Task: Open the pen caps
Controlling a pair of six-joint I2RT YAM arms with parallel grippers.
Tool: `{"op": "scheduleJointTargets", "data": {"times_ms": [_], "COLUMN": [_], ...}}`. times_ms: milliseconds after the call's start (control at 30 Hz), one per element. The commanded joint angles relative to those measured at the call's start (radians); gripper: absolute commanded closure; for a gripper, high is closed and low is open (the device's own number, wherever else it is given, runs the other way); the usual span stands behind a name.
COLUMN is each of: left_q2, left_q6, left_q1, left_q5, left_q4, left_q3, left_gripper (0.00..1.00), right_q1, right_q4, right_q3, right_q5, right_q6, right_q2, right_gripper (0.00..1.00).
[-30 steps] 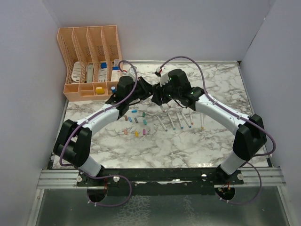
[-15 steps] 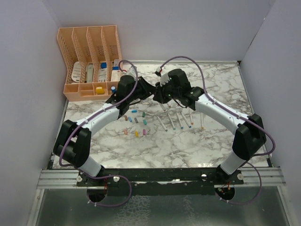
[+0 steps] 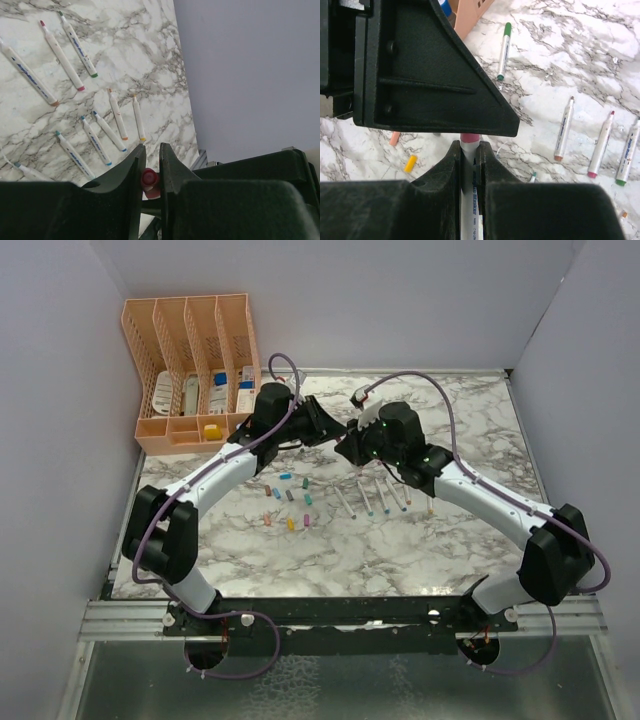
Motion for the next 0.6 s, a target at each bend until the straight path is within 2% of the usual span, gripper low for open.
{"op": "scheduleJointTargets", "data": {"times_ms": [0, 267, 433, 567], "left_q2": [0.03, 0.043, 0.13, 0.143], "left_q6": [0.079, 0.087, 0.068, 0.053], "left_q1": [0.141, 0.161, 0.16, 0.16], "left_q5": [-0.281, -0.319, -0.355, -0.383], "left_q4": [0.089, 0.079, 0.058, 0.07], "left_q3": [0.018, 0.034, 0.137, 0.131], "left_gripper": [1.0, 1.0, 1.0, 1.0], "right_q1": [0.013, 0.013, 0.013, 0.013], "right_q4": [-0.269, -0.357, -0.345, -0.384], "right_q3": [-0.071, -0.019, -0.132, -0.155], "right_q5": [-0.01, -0.03, -0.032, -0.006], "right_q6": [0.012, -0.006, 0.036, 0.047], "right_q2": [-0.1, -0.073, -0.189, -0.243], "right_gripper": [0.99, 0.99, 0.99, 0.99]}}
